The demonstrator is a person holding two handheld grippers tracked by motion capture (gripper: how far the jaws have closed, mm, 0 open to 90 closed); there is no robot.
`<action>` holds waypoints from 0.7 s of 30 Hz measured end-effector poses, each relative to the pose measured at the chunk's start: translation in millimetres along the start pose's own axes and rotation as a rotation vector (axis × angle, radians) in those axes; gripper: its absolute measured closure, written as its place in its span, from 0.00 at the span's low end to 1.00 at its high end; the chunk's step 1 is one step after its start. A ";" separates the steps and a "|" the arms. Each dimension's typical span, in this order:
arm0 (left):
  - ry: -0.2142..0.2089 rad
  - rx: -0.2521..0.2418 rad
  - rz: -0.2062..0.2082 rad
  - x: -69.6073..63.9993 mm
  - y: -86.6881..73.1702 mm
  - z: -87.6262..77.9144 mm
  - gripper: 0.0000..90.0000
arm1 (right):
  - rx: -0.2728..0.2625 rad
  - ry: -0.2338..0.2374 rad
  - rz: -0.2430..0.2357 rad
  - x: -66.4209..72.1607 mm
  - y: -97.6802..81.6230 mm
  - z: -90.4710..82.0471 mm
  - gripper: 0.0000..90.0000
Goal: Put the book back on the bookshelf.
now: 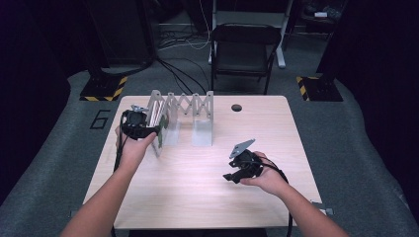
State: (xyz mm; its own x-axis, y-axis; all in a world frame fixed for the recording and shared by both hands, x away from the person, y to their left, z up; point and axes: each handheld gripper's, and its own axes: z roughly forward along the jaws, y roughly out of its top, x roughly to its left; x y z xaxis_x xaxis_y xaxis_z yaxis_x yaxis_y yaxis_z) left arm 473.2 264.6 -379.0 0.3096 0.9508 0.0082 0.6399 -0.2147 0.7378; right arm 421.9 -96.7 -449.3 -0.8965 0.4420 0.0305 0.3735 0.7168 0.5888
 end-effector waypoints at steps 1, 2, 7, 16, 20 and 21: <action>-0.005 -0.006 -0.003 -0.8 -0.2 -1.4 0.47 | 0.001 0.000 0.000 -0.1 -0.2 -0.1 0.47; -0.010 -0.004 0.007 -0.7 -0.2 -3.2 0.47 | 0.003 0.000 0.000 -0.1 -0.5 -0.1 0.47; -0.052 -0.005 0.027 -4.0 -1.3 -14.5 0.47 | 0.004 0.004 0.001 0.1 -1.8 0.3 0.47; -0.122 -0.004 0.100 -16.0 -9.5 -30.9 0.47 | -0.001 -0.002 -0.007 0.1 -3.1 0.5 0.47; -0.162 0.010 0.132 -19.3 -16.4 -37.6 0.47 | -0.004 -0.002 -0.004 2.1 -3.1 -0.9 0.47; -0.171 0.001 0.135 -21.0 -19.9 -38.1 0.47 | 0.001 -0.007 -0.008 2.3 -3.0 -1.2 0.47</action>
State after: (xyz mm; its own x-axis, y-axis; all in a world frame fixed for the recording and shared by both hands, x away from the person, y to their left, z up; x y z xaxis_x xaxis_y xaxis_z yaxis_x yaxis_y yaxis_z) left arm 427.2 257.4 -368.1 0.5074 0.8617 -0.0079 0.5850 -0.3376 0.7374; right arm 418.4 -98.6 -450.0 -0.8980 0.4396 0.0201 0.3661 0.7210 0.5883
